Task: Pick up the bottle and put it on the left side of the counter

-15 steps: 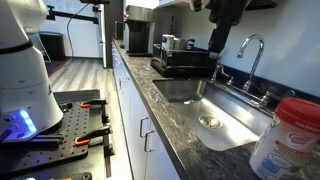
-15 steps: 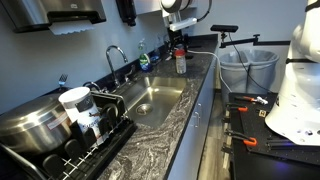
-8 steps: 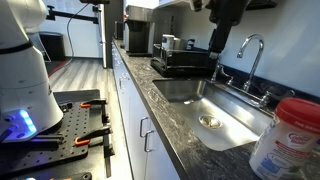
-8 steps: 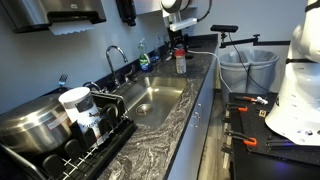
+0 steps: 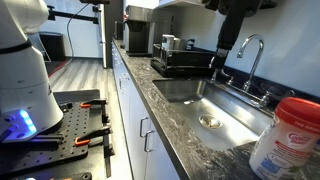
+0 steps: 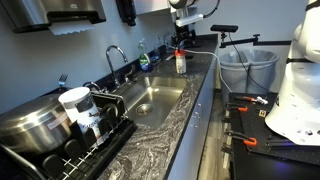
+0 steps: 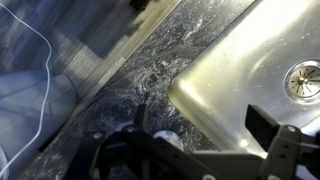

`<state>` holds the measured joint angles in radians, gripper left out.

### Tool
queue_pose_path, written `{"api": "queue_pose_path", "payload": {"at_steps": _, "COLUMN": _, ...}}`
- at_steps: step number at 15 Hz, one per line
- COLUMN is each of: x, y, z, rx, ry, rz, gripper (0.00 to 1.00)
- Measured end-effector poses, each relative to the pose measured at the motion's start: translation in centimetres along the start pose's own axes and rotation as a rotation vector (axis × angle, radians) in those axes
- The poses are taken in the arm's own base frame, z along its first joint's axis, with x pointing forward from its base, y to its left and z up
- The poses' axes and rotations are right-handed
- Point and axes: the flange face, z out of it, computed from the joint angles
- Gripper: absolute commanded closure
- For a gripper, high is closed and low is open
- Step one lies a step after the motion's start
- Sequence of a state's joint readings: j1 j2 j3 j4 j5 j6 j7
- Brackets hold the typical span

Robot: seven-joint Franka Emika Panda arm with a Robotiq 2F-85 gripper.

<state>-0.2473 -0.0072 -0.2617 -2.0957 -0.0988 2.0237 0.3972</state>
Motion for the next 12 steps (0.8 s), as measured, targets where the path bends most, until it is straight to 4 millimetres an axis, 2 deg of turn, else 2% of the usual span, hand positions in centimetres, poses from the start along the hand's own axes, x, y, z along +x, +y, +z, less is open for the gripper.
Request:
{"api": "queue_pose_path", "payload": {"at_steps": 6, "x": 2.1, "y": 6.2, "z": 0.7, "rx": 0.012, "ry": 0.0, "rz": 0.136, "gripper": 0.0}}
{"api": "queue_pose_path", "payload": {"at_steps": 9, "x": 3.3, "y": 7.7, "z": 1.8, "rx": 0.025, "ry": 0.005, "rz": 0.204, "gripper": 0.0}}
{"api": "queue_pose_path", "payload": {"at_steps": 12, "x": 4.5, "y": 8.0, "z": 3.0, "rx": 0.04, "ry": 0.011, "rz": 0.247, "gripper": 0.0}}
